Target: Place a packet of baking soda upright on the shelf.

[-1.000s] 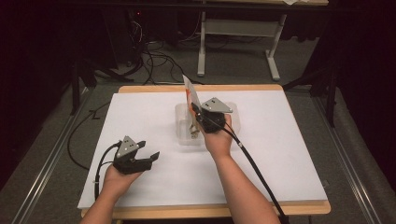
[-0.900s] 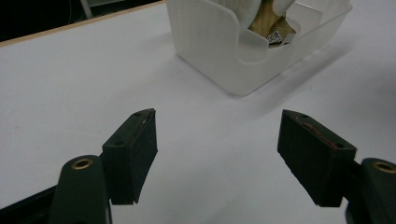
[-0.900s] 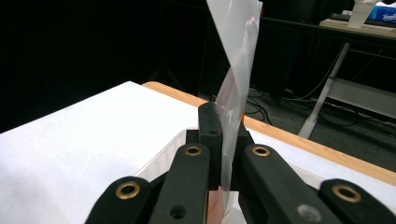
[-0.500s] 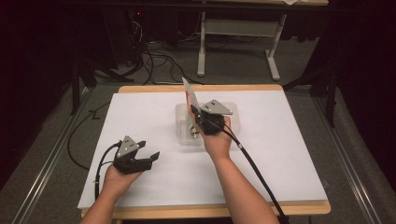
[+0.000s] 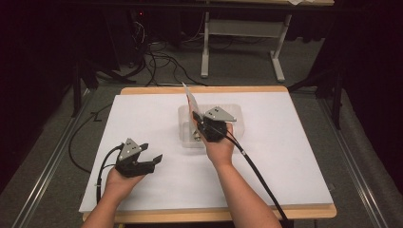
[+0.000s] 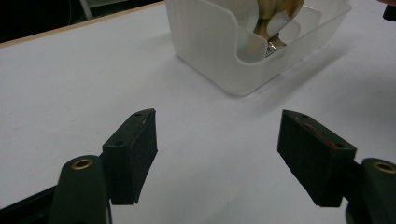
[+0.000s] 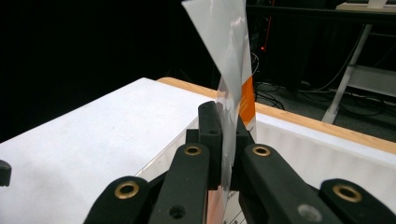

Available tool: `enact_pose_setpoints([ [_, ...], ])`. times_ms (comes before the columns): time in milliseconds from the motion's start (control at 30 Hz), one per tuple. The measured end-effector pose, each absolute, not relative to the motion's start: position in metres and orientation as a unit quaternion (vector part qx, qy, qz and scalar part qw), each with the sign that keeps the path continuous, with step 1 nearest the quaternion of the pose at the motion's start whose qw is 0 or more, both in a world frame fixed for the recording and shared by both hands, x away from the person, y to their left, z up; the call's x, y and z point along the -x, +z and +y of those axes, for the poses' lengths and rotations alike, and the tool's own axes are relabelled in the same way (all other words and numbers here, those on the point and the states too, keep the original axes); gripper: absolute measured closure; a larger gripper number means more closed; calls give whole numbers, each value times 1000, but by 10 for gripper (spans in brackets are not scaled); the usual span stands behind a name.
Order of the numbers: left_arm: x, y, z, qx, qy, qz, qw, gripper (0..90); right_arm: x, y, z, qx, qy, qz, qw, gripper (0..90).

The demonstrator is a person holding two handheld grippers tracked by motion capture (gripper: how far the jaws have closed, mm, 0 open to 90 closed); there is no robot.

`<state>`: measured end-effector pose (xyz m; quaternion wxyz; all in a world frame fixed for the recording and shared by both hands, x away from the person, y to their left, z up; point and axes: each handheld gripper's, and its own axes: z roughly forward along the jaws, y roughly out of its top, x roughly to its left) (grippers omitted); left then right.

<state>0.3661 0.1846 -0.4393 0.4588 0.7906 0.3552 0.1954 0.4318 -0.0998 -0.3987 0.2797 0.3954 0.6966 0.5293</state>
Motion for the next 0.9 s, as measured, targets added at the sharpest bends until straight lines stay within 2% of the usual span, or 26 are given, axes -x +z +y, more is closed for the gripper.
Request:
enact_pose_setpoints([
  [900,-366,-440,184,-794,194,353,456,289,-410,-426,-99,-392,518,709,275,900],
])
